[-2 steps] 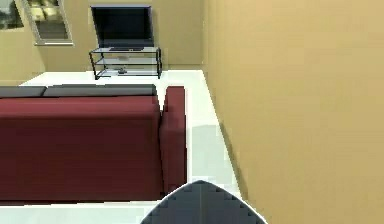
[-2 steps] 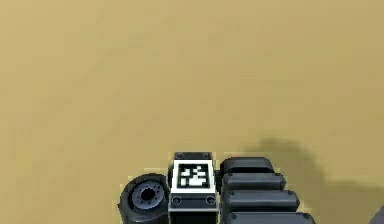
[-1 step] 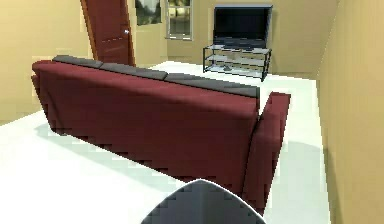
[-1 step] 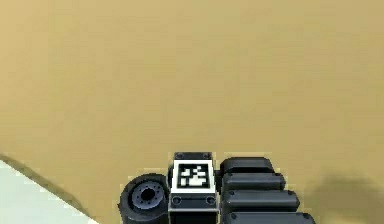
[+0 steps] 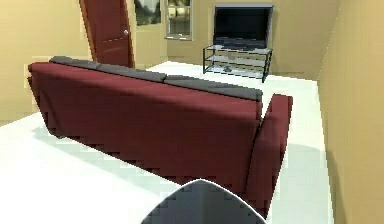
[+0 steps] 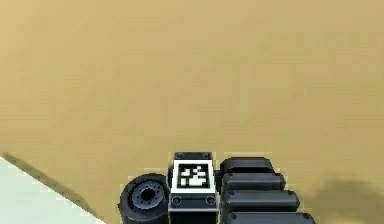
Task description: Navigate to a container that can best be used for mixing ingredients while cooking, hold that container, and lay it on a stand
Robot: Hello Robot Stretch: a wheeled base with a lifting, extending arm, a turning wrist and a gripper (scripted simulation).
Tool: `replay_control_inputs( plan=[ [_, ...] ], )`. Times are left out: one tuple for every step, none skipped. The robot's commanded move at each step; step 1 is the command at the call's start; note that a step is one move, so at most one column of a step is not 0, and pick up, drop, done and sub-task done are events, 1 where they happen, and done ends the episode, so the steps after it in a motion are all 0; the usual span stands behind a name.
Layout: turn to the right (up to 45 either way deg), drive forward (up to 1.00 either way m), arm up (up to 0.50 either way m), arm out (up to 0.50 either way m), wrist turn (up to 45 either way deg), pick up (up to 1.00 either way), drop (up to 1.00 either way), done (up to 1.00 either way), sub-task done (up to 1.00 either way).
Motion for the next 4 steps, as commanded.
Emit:
replay_control_inputs(
  plan=[
    [-24.0,0.0,0.0,0.0,0.0,0.0,0.0,0.0,0.0],
    [0.0,0.75,0.0,0.0,0.0,0.0,0.0,0.0,0.0],
    [-39.0,0.0,0.0,0.0,0.0,0.0,0.0,0.0,0.0],
    [0.0,0.45,0.0,0.0,0.0,0.0,0.0,0.0,0.0]
  ],
)
